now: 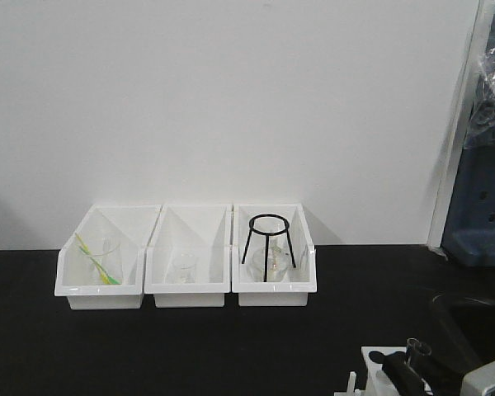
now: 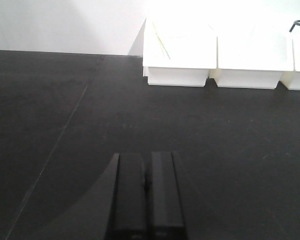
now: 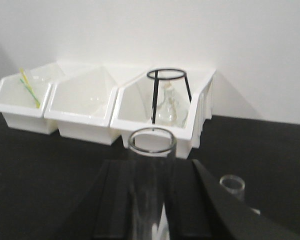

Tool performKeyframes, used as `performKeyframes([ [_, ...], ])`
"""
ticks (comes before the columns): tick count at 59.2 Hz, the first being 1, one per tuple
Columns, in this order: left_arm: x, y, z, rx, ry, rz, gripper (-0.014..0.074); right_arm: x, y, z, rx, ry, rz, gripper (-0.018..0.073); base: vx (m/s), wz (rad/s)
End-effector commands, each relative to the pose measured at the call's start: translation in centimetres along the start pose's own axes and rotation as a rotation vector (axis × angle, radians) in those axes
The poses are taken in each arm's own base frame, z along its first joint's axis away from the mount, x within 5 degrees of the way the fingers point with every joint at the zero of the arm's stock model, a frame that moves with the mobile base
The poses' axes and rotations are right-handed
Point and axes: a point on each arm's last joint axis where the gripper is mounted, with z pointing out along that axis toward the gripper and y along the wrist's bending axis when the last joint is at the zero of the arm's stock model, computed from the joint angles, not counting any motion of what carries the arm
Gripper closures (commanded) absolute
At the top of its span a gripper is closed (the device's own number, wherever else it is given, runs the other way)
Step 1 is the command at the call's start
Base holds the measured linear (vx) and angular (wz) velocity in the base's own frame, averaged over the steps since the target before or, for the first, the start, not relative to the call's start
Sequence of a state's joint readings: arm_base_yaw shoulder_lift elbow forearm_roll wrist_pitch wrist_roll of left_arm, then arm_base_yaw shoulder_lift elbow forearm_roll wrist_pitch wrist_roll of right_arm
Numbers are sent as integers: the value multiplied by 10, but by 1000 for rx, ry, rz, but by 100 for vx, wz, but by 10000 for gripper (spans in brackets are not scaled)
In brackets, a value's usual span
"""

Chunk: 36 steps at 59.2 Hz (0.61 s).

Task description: Flip and reinsert test tube from rack

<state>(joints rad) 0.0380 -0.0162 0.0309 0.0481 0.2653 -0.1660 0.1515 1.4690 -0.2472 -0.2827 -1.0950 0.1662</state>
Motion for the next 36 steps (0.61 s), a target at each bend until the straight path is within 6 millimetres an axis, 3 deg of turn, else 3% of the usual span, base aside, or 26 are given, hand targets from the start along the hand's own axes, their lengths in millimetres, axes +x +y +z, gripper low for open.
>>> performKeyframes([
  [1,-7,-2,-1,19,-92,-4,603,-39,1,2,-10,-148,-7,571,0,0],
  [20,-7,-2,-1,19,-92,-4,603,-140,-3,0,86,-150,-80,571,0,0],
  [27,-7,-2,-1,19,-92,-4,603,-166,-1,-2,79,-204,-144,571,0,0],
  [32,-7,-2,-1,19,-92,-4,603,-174,5,-2,41,-204,-362,571,0,0],
  [36,-7,-2,-1,19,-92,-4,603,-174,11,0,-7,-150,-766,571,0,0],
])
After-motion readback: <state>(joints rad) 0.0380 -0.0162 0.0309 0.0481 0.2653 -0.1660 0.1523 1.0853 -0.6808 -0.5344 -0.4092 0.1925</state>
